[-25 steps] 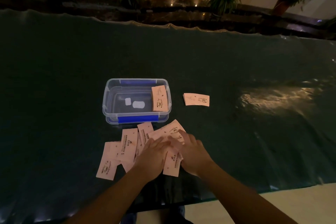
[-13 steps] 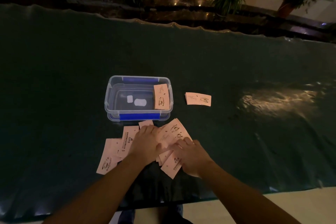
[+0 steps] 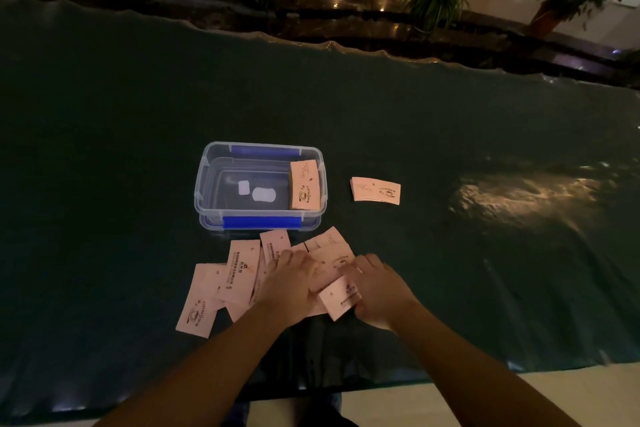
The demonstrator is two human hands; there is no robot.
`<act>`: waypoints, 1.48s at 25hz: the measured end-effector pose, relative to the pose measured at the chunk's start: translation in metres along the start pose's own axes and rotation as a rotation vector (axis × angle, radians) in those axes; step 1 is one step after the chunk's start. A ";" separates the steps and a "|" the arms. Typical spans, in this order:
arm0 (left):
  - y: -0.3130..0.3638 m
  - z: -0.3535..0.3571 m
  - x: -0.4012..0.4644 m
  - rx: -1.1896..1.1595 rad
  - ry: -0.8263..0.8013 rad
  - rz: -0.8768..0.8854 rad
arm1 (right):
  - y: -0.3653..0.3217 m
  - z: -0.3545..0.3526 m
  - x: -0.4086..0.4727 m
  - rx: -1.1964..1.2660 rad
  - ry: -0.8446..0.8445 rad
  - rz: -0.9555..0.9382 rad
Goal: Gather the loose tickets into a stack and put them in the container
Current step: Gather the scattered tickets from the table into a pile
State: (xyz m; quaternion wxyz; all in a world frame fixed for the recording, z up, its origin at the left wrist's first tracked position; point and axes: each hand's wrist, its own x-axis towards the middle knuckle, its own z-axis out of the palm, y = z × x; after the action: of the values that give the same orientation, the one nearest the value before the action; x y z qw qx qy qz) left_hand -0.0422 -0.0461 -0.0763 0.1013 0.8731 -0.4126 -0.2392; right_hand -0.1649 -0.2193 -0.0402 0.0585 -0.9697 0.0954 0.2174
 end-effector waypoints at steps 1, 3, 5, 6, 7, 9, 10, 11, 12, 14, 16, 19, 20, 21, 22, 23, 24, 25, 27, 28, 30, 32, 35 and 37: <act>0.000 0.002 -0.001 -0.022 -0.002 -0.002 | -0.001 0.001 0.001 -0.002 -0.023 -0.018; -0.002 0.005 -0.003 -0.067 0.003 -0.015 | -0.005 0.007 0.003 0.015 -0.054 -0.022; -0.003 0.006 -0.006 -0.129 0.028 -0.033 | -0.008 0.013 0.003 0.015 -0.063 0.002; -0.004 0.007 -0.007 -0.157 0.047 -0.044 | -0.009 0.015 0.002 0.005 -0.064 0.010; -0.004 0.007 -0.008 -0.179 0.068 -0.058 | -0.009 0.018 0.000 -0.010 -0.066 0.010; -0.006 0.007 -0.009 -0.203 0.101 -0.092 | -0.008 0.021 -0.002 -0.029 -0.069 -0.001; -0.007 0.006 -0.009 -0.201 0.106 -0.099 | -0.008 0.021 -0.003 -0.019 -0.067 0.001; -0.008 0.005 -0.008 -0.192 0.108 -0.095 | -0.007 0.022 -0.004 -0.005 -0.065 0.006; -0.009 0.005 -0.008 -0.181 0.109 -0.092 | -0.008 0.021 -0.004 0.003 -0.062 0.008; -0.011 0.002 -0.008 -0.173 0.111 -0.087 | -0.009 0.021 -0.004 0.003 -0.055 0.010; -0.011 -0.002 -0.006 -0.167 0.114 -0.083 | -0.009 0.021 -0.005 0.002 -0.050 0.022; -0.012 -0.005 -0.005 -0.147 0.099 -0.078 | -0.008 0.020 -0.004 -0.012 -0.041 -0.002; -0.012 -0.004 -0.006 -0.146 0.094 -0.072 | -0.007 0.019 -0.004 -0.015 -0.041 -0.012; -0.012 -0.004 -0.006 -0.144 0.086 -0.062 | -0.006 0.019 -0.005 -0.028 -0.039 -0.025; -0.012 -0.003 -0.007 -0.141 0.079 -0.050 | -0.003 0.018 -0.006 -0.046 -0.028 -0.045; -0.012 -0.002 -0.007 -0.140 0.075 -0.039 | 0.000 0.016 -0.008 -0.061 -0.007 -0.066; -0.012 -0.001 -0.008 -0.143 0.069 -0.030 | 0.004 0.014 -0.008 -0.067 0.019 -0.086; -0.011 0.000 -0.009 -0.152 0.061 -0.020 | 0.008 0.010 -0.008 -0.070 0.040 -0.105; -0.009 0.005 -0.011 -0.187 0.041 0.001 | 0.012 0.000 -0.002 -0.071 0.040 -0.143; -0.007 0.007 -0.012 -0.219 0.040 0.005 | 0.013 -0.004 0.003 -0.059 0.014 -0.160; -0.005 0.011 -0.015 -0.294 0.049 -0.015 | 0.008 -0.009 0.011 -0.001 -0.050 -0.164; -0.008 0.013 -0.019 -0.324 0.086 -0.058 | 0.004 -0.009 0.017 0.055 -0.076 -0.141; -0.019 0.014 -0.026 -0.301 0.173 -0.105 | 0.001 -0.004 0.016 0.084 -0.053 -0.110; -0.024 0.013 -0.030 -0.250 0.151 -0.139 | 0.002 -0.002 0.014 0.068 -0.043 -0.125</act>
State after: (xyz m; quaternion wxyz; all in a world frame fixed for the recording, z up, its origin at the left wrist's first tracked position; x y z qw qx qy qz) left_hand -0.0490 -0.0071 -0.0865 0.2231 0.8955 -0.3097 -0.2289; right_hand -0.1520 -0.2235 -0.0443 0.1071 -0.9662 0.0407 0.2308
